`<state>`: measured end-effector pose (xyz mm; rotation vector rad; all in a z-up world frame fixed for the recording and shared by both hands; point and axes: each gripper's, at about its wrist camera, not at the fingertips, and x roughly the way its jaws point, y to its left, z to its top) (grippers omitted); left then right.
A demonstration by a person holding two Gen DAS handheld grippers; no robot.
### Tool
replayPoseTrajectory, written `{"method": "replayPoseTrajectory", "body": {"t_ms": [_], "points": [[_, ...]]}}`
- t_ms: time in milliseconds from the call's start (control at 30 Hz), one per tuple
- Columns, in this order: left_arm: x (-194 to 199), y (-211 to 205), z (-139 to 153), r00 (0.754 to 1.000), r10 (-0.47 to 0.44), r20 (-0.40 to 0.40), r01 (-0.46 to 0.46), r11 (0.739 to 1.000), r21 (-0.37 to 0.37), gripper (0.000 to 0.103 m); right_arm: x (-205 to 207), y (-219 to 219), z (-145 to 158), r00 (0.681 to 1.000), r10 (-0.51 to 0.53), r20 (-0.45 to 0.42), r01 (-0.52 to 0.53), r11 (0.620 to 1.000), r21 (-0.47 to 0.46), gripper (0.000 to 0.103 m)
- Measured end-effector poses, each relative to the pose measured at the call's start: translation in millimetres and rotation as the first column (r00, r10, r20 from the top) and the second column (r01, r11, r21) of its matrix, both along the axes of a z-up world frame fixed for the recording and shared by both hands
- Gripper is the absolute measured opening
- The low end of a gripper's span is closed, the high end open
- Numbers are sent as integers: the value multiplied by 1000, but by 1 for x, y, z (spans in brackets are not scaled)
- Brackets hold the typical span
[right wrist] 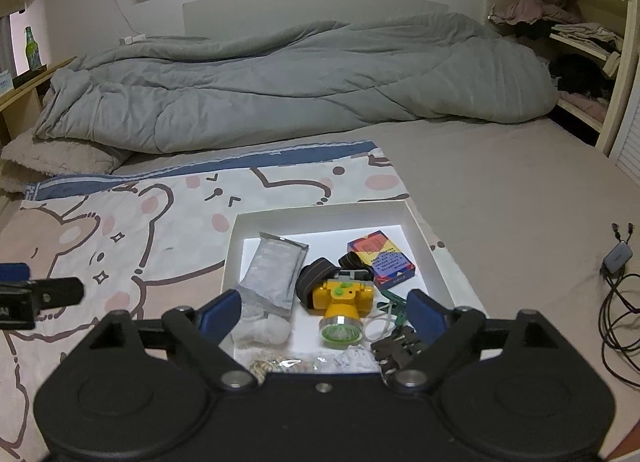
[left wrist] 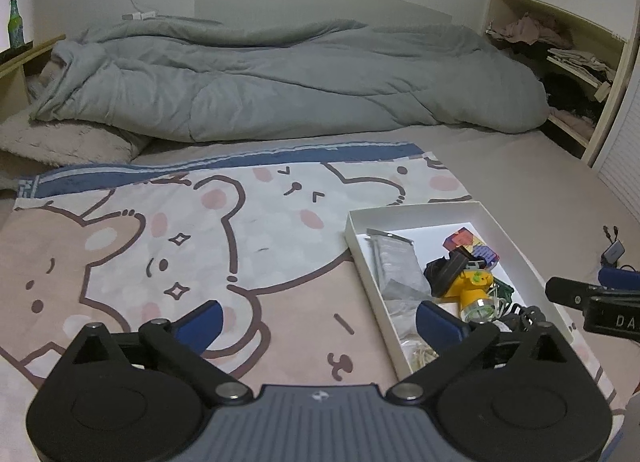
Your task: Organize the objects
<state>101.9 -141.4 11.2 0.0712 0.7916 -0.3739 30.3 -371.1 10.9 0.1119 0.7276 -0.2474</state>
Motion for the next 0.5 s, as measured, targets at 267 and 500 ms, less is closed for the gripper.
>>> {"method": "replayPoseTrajectory", "body": {"t_ms": [267,500], "points": [[-17,5,-3,1000,-27,9,27,999,20,103,-28,2,-3,999,-47,9,46,999,16,97],[-26,4,-6,1000,-28,9,28,999,27,103,-43,7,-2,998,-64,21,63,998,21,99]]}}
